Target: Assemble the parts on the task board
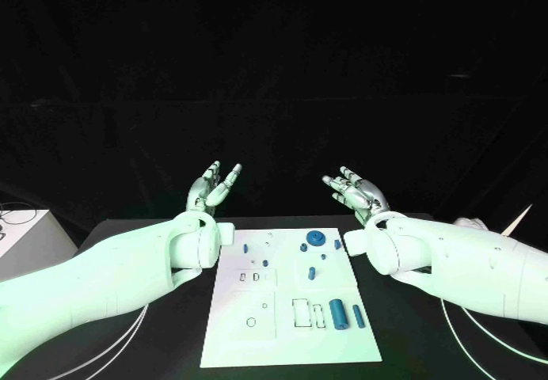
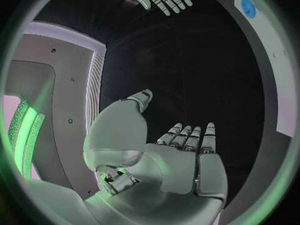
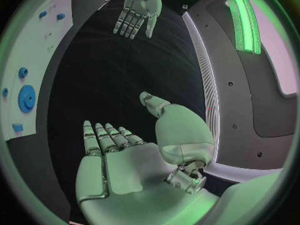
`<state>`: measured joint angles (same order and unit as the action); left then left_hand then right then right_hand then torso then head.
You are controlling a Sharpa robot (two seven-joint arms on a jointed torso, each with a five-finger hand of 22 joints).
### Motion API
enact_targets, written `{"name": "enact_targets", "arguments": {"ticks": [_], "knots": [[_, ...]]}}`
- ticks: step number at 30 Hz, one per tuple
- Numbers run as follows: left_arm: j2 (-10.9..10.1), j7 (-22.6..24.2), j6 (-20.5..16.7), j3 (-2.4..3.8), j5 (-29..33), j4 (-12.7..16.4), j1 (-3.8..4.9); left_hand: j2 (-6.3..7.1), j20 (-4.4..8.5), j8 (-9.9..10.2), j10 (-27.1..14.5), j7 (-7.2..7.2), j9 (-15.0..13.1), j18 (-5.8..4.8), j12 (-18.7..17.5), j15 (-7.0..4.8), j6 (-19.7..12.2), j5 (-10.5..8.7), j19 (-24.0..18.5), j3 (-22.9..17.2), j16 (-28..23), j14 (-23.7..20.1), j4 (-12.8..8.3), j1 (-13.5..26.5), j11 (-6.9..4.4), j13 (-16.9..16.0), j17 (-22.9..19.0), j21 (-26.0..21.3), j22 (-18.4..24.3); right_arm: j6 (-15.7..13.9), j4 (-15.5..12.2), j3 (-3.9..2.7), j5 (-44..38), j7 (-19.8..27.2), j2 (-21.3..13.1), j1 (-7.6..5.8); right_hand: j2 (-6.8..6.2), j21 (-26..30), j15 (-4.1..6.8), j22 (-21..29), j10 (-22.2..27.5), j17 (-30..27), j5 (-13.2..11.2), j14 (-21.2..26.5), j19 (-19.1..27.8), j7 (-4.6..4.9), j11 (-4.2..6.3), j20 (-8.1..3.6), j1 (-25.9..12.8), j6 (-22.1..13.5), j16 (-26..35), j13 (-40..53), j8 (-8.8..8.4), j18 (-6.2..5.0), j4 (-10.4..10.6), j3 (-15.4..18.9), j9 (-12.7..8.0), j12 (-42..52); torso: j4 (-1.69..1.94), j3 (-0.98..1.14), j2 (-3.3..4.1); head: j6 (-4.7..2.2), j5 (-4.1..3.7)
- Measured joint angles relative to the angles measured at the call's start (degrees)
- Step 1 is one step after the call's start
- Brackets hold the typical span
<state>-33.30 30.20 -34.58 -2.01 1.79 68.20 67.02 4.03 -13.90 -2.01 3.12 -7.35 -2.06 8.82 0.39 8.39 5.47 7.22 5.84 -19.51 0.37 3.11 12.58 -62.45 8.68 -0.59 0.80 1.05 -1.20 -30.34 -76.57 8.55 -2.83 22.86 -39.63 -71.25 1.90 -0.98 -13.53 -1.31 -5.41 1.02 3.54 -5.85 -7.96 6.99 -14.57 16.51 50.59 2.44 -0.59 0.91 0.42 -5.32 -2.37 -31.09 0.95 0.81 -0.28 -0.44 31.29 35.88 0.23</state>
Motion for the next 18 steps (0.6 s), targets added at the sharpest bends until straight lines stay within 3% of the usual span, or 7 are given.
{"name": "enact_targets", "arguments": {"ticks": [3,8,13,14,15,18], "knots": [[1.3,0.4,2.5,-0.23,0.3,-2.7,0.81,0.02,-0.14,-0.1,0.0,0.00,0.0,0.00,0.0,0.05,0.0,0.02,0.0,-0.1,0.0,-0.1,0.1,-0.5,0.15,0.0,0.0,0.0,0.0,3.6,1.7,0.94,-1.0,-1.4,0.6,-1.32,-0.02,0.0,0.00,0.0,0.0,0.0,0.0,0.0,0.0,0.00,0.00,0.00,0.0,0.0,-0.2,0.0,0.00,0.00,0.0,0.0,0.0,0.0,0.00,0.00,0.00,0.00,0.00],[2.1,0.9,5.1,-0.35,0.6,-4.3,1.33,0.01,-0.14,-0.1,0.0,0.00,0.0,0.00,0.0,0.05,0.0,0.02,0.0,-0.1,0.0,-0.1,0.1,-0.5,0.15,0.0,0.0,0.0,0.0,7.4,2.7,1.51,-2.3,-3.0,1.0,-2.15,-0.02,0.0,0.00,0.0,0.0,0.0,0.0,0.0,0.0,0.20,-0.03,0.00,0.0,0.2,-0.2,0.0,0.00,0.00,0.0,0.0,0.0,0.0,-0.01,0.00,0.00,0.00,0.00],[-0.1,1.1,6.7,-0.42,1.1,-3.3,1.35,0.01,-0.14,-0.1,0.0,0.13,0.0,0.01,0.0,0.23,0.1,0.02,0.0,-0.1,0.0,-0.2,0.1,-0.5,0.15,0.0,0.0,0.0,-0.1,8.9,3.1,1.55,-4.7,-3.6,-0.5,-2.38,0.02,-0.5,-0.59,-0.2,-1.5,0.4,0.2,-1.3,-0.4,0.21,-0.50,0.32,1.1,1.5,-0.6,0.2,0.41,-0.10,-0.5,-0.5,0.4,0.2,-0.11,-0.06,0.02,0.55,0.09],[-0.5,1.2,7.0,-0.42,1.2,-3.0,1.35,0.01,-0.14,-0.1,0.1,0.09,0.0,0.01,0.0,0.38,0.3,0.02,0.0,-0.1,0.0,-0.1,0.1,-0.5,0.26,0.0,0.0,0.0,-0.1,8.9,3.2,1.55,-5.5,-3.7,-0.5,-2.40,-0.14,-0.7,-0.56,-0.3,-2.2,0.5,0.2,-1.9,-0.8,0.33,-0.45,0.33,1.5,1.9,-0.7,0.3,0.48,-0.84,-0.7,-0.7,0.5,0.3,-0.13,-0.07,0.04,0.64,0.10],[-0.8,1.2,7.2,-0.42,1.2,-2.7,1.36,0.01,-0.14,-0.1,0.2,-0.01,-0.1,0.01,0.0,0.54,0.4,0.02,0.0,-0.1,0.0,0.1,0.1,-0.5,0.37,-0.1,0.1,0.0,-0.1,9.0,3.2,1.55,-6.2,-3.7,-0.5,-2.42,-0.27,-0.8,-0.50,-0.4,-3.1,0.6,0.2,-2.8,-1.4,0.30,-0.38,0.29,2.4,2.7,-1.0,0.4,0.79,-0.88,-1.1,-0.8,0.8,0.5,-0.16,-0.07,0.07,0.76,0.12],[-2.0,1.2,7.9,-0.43,1.4,-1.1,1.36,-0.27,-1.02,-0.6,1.3,-0.09,-0.5,0.00,0.4,1.61,1.8,0.02,0.9,-0.1,0.5,1.2,0.2,-1.8,1.48,-0.3,0.4,0.5,-0.4,8.9,3.3,1.56,-9.1,-3.6,-0.6,-2.61,-1.11,-1.9,-0.22,-0.9,-7.6,1.4,0.2,-7.1,-4.1,0.51,-0.19,0.19,5.5,6.4,-2.0,0.9,2.05,-0.89,-2.8,-0.9,1.8,1.0,-0.23,-0.10,0.17,1.01,0.03]]}}
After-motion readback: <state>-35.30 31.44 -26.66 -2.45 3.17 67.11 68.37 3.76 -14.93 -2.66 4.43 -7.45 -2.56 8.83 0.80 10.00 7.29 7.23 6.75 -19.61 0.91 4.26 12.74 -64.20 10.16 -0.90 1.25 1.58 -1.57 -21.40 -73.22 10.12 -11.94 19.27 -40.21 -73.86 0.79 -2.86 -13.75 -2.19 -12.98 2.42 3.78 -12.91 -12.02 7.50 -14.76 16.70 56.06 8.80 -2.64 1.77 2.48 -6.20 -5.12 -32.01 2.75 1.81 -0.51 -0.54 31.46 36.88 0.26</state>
